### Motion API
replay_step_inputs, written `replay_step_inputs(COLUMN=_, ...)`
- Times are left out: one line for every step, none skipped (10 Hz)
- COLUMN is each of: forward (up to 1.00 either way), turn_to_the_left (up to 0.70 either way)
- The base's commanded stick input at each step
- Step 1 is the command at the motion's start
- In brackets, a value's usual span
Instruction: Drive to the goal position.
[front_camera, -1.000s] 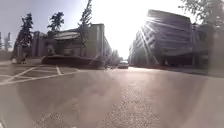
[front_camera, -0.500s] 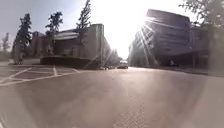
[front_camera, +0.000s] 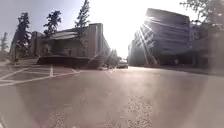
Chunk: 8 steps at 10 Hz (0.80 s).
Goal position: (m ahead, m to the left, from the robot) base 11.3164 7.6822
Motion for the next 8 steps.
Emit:
replay_step_inputs(forward=0.7, turn_to_the_left=0.0)
replay_step_inputs(forward=0.7, turn_to_the_left=0.0)
replay_step_inputs(forward=0.7, turn_to_the_left=0.0)
replay_step_inputs(forward=0.7, turn_to_the_left=0.0)
replay_step_inputs(forward=0.7, turn_to_the_left=0.0)
replay_step_inputs(forward=0.7, turn_to_the_left=0.0)
replay_step_inputs(forward=0.7, turn_to_the_left=0.0)
replay_step_inputs(forward=0.7, turn_to_the_left=0.0)
